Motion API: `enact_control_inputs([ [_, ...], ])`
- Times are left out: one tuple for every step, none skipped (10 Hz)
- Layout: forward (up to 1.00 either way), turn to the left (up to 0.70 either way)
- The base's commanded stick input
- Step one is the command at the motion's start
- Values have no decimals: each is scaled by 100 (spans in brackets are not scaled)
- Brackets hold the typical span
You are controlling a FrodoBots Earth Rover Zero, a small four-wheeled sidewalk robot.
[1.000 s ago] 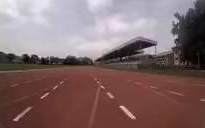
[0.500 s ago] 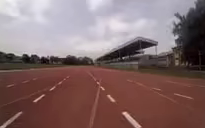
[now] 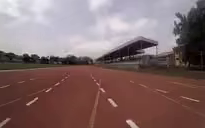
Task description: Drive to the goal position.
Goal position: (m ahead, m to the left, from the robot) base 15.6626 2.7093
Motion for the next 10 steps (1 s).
enact_control_inputs([
  [45,0],
  [45,0],
  [45,0],
  [45,0],
  [45,0],
  [45,0],
  [45,0],
  [45,0],
  [45,0],
  [45,0],
])
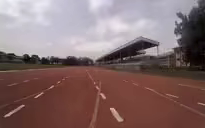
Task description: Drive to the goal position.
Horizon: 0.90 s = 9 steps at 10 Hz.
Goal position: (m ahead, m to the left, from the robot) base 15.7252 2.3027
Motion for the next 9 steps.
enact_control_inputs([
  [45,0],
  [45,0],
  [45,0],
  [45,0],
  [45,0],
  [45,0],
  [45,0],
  [45,0],
  [45,0],
])
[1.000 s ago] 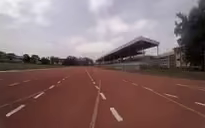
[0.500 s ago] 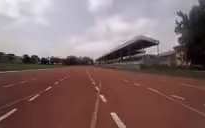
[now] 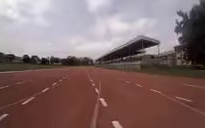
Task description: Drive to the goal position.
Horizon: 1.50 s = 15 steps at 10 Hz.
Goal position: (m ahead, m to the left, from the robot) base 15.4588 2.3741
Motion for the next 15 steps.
enact_control_inputs([
  [45,0],
  [45,0],
  [45,1],
  [45,1],
  [45,1],
  [45,1],
  [45,1],
  [45,1],
  [45,1],
  [45,1],
  [45,1],
  [45,1],
  [45,1],
  [45,1],
  [45,1],
])
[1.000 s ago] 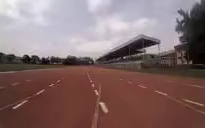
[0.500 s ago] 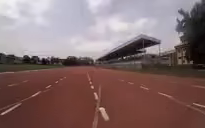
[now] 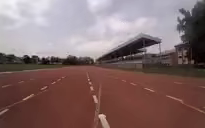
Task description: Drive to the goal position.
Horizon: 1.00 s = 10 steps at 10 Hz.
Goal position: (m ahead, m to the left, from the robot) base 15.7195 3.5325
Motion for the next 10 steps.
enact_control_inputs([
  [45,1],
  [45,1],
  [45,0],
  [45,0],
  [45,0],
  [45,0],
  [45,0],
  [45,0],
  [45,0],
  [45,0],
])
